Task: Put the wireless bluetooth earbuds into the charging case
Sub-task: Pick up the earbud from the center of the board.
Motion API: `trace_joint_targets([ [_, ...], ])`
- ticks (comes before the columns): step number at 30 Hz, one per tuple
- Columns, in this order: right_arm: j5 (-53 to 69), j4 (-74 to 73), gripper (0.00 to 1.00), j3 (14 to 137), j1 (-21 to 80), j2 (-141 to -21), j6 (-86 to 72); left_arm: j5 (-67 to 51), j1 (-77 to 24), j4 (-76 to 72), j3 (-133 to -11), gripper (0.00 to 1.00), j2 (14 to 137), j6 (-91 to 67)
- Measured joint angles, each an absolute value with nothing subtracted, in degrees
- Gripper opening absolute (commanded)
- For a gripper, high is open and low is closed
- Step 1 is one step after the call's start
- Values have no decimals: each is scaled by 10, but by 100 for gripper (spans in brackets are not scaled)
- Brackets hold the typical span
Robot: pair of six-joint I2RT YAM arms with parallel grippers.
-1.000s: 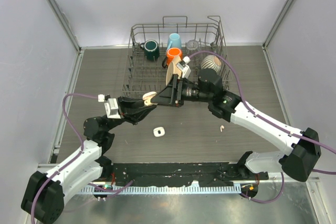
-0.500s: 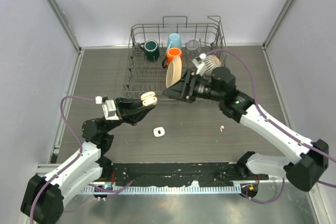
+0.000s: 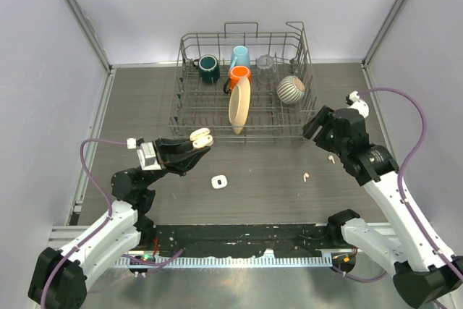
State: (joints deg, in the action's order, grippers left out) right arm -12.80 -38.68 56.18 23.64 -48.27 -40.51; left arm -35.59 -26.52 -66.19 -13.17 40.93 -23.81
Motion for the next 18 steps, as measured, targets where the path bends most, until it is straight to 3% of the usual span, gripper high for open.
trace_joint_targets([
  [12,-107,-428,66,463,-35,-546,-328,-362,-265,-657,-129,0,386,-238],
  [18,-68,-367,62,417,-88,-624,-327,-363,-265,-652,-126,0,368,-237],
])
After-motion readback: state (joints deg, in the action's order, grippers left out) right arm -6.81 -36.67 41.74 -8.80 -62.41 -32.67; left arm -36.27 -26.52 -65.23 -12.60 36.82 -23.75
